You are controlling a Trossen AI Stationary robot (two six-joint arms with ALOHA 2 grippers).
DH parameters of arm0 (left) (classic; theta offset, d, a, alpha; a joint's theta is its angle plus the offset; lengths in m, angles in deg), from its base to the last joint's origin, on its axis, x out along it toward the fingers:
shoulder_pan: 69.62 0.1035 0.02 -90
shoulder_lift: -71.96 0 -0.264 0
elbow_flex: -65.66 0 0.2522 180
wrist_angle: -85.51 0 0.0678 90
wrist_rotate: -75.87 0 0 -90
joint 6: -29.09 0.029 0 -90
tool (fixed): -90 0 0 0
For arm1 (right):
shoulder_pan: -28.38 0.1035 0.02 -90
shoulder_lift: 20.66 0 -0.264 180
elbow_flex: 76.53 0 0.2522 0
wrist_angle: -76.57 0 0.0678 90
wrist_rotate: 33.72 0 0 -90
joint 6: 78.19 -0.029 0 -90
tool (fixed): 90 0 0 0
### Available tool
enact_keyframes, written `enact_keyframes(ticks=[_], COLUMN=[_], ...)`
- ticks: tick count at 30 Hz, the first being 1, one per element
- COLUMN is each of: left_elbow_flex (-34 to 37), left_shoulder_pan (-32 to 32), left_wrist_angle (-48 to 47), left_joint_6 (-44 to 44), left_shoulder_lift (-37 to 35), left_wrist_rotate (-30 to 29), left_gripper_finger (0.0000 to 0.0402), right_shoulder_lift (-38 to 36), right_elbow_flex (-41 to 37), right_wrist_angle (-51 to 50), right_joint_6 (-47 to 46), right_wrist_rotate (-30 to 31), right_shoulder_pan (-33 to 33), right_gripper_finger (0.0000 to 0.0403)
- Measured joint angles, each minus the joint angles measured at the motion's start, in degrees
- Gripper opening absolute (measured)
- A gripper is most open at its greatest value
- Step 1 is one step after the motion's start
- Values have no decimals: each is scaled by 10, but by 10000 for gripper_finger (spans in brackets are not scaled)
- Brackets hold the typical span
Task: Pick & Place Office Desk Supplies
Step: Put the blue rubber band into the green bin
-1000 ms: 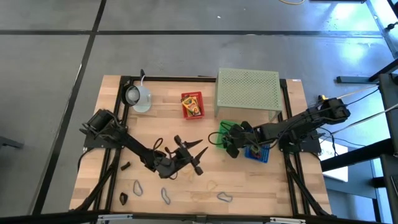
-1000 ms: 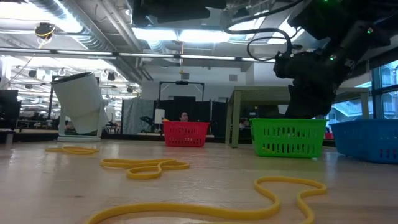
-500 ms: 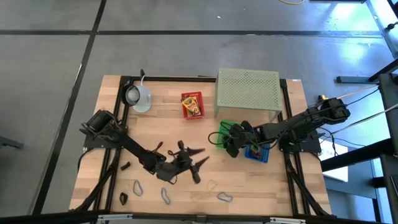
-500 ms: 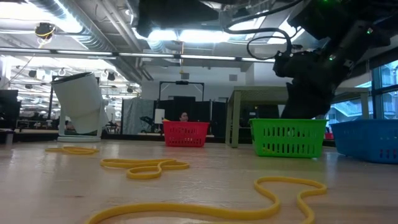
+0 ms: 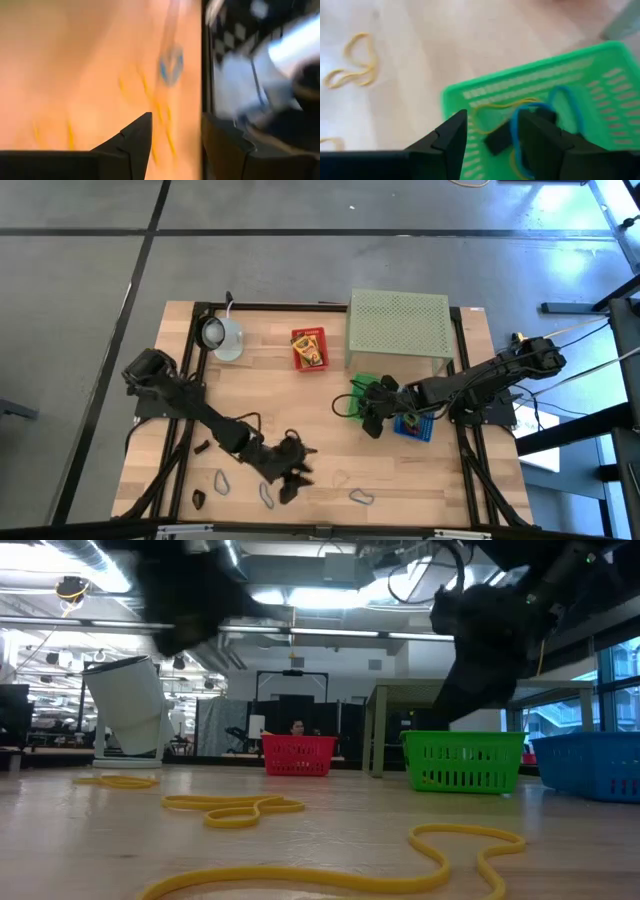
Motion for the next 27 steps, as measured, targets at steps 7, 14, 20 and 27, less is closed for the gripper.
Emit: enact_keyframes(ticks=[7,14,20,27], left_elbow_flex=[0,0,0,0], left_shoulder_pan=[-80,-164,-208,-220], left_wrist_angle=[-219,-348,-437,-470], left_joint_6=[-288,-538,-663,-710], left_shoulder_lift=[-27,-27,-27,-26], left_wrist_rotate=[149,141,114,119], left_gripper_finger=[160,160,159,159], right_shoulder_lift=[0,0,0,0], right_elbow_flex=[6,6,6,6], right_wrist_angle=[-1,-1,0,0], right_joint_6=[10,10,16,31], right_wrist_rotate=[-16,-16,-12,-11], right_shoulder_pan=[23,25,25,25], right_gripper_finger=[178,178,178,178])
